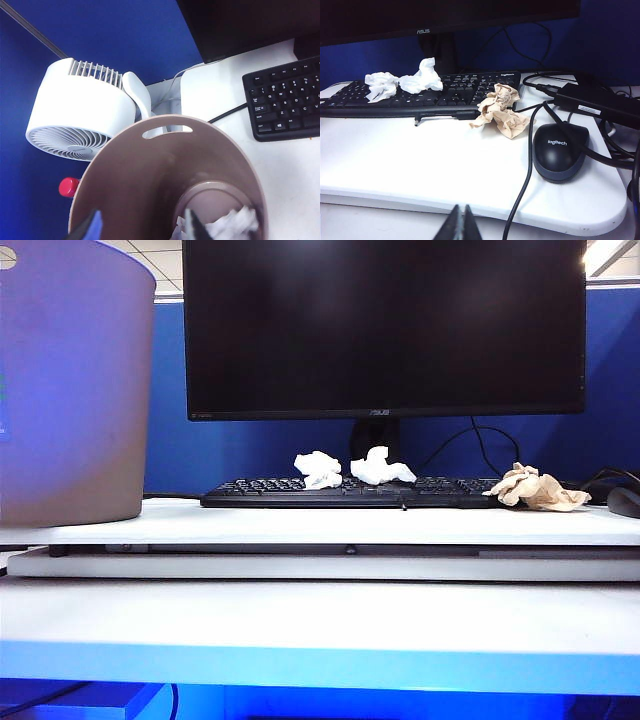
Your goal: Pick up all paper balls from the table and place them in the pink trash can.
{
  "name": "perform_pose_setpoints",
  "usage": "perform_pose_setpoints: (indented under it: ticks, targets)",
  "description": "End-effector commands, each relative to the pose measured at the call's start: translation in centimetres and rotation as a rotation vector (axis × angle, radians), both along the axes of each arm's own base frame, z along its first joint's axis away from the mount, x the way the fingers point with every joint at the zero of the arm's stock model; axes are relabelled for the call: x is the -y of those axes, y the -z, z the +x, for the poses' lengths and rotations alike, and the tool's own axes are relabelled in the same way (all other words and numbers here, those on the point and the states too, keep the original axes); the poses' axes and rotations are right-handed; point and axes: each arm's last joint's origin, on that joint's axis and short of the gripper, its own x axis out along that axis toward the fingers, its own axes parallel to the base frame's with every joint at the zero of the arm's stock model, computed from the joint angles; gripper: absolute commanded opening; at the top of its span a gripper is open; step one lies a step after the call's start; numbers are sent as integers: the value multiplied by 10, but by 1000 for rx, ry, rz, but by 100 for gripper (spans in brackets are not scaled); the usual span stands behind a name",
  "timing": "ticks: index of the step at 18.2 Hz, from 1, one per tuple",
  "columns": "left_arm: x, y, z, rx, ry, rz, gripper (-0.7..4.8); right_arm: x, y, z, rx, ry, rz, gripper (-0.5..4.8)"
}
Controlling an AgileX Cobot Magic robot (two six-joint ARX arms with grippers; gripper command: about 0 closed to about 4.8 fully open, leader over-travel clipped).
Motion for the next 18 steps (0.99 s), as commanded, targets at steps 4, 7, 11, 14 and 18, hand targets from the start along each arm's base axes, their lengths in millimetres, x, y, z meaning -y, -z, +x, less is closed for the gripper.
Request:
perform_pose_setpoints:
  ticks: [4,7,11,14,18]
  targets:
    - [35,9,23,-66,425,-358,229,0,0,0,15,2,1,-4]
    - [75,38,66,-100,599,-441,229,0,0,0,14,1,1,-4]
    - [123,95,125,-91,621,-473,332,0,0,0,14,-2,1,-4]
    - [150,150,160,-147,583,-499,405,0,0,0,15,-2,1,-4]
    - [172,213,189,-164,434,-425,410,0,0,0,15,-3,1,-4]
